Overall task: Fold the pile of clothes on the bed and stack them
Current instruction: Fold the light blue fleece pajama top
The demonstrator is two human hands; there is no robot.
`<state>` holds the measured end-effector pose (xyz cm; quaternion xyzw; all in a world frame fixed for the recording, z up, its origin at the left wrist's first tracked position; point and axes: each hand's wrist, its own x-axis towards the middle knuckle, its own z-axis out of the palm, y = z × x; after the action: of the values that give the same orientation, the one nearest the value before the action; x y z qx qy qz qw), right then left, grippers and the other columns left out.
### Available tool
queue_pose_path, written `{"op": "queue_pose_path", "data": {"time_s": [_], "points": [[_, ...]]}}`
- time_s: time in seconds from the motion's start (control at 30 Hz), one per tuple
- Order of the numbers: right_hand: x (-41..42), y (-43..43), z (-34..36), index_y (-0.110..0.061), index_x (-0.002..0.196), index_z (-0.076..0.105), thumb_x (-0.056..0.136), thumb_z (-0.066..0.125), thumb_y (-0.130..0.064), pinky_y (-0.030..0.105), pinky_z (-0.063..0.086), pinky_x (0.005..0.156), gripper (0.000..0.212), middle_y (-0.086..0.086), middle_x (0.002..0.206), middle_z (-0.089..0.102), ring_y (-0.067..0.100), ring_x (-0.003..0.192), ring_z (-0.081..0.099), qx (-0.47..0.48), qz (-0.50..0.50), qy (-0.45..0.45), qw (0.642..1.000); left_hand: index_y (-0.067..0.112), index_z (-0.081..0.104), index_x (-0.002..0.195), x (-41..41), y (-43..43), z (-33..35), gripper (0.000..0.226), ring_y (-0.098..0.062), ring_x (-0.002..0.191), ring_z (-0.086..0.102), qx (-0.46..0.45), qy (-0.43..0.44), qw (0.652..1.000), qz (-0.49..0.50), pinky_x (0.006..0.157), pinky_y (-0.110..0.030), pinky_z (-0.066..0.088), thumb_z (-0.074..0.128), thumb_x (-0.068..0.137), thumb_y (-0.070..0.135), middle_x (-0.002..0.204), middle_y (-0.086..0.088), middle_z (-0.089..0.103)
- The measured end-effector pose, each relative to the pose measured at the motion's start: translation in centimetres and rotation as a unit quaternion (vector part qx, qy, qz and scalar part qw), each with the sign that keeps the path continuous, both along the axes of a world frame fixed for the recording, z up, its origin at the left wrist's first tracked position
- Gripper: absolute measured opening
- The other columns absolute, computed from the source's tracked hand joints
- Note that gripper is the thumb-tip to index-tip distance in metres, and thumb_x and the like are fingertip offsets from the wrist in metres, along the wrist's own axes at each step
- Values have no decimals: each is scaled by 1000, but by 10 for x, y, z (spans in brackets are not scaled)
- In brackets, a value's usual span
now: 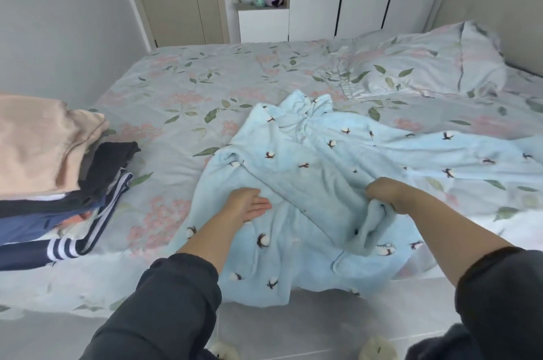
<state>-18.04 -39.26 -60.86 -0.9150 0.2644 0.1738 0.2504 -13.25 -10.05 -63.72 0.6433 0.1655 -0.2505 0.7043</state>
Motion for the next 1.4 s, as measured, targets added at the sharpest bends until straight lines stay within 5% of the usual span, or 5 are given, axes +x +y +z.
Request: {"op": "queue_pose_path", "data": {"time_s": [0.2, 0.4, 0.73, 1.2, 1.4], "points": [[-6, 1, -9, -11, 117, 49, 87, 46, -9, 31, 44, 80, 30, 8, 113, 54, 25, 103, 51, -239, 125, -84, 959, 0, 44, 132, 6, -5, -9, 33, -36, 103, 61, 20, -35, 998, 55, 86, -35, 47, 34, 101, 7, 115, -29, 57], [-7, 52, -45, -17, 152, 12, 99, 31, -34, 47, 9, 116, 58, 7, 159, 10, 26, 145, 12, -202, 279, -166, 924, 8, 49, 130, 23, -4, -16, 40, -27, 97, 60, 154, -195, 966, 67, 84, -36, 49, 43, 92, -2, 112, -9, 56], [31, 75, -87, -25, 152, 0, 97, 15, -46, 51, -3, 116, 61, 1, 160, -6, 20, 147, -5, -225, 219, -150, 938, 17, 39, 139, 87, 33, -25, 52, -27, 129, 32, 612, -379, 693, -22, 103, -37, 27, 56, 89, 19, 142, -7, 37], [35, 74, -101, -28, 152, 7, 94, 18, -45, 47, 1, 117, 62, 1, 161, 0, 20, 147, 0, -231, 199, -195, 932, 5, 55, 107, 166, 70, -12, 22, -31, 85, 59, 739, -340, 566, -134, 59, -32, 36, 57, 87, 13, 100, -12, 54], [35, 75, -100, -27, 152, 7, 93, 16, -44, 48, 1, 117, 63, 2, 161, 1, 20, 147, 1, -242, 195, -184, 933, 16, 44, 129, 140, 15, -16, 39, -28, 120, 39, 757, -317, 533, -205, 95, -40, 34, 48, 90, 18, 131, -7, 40]]}}
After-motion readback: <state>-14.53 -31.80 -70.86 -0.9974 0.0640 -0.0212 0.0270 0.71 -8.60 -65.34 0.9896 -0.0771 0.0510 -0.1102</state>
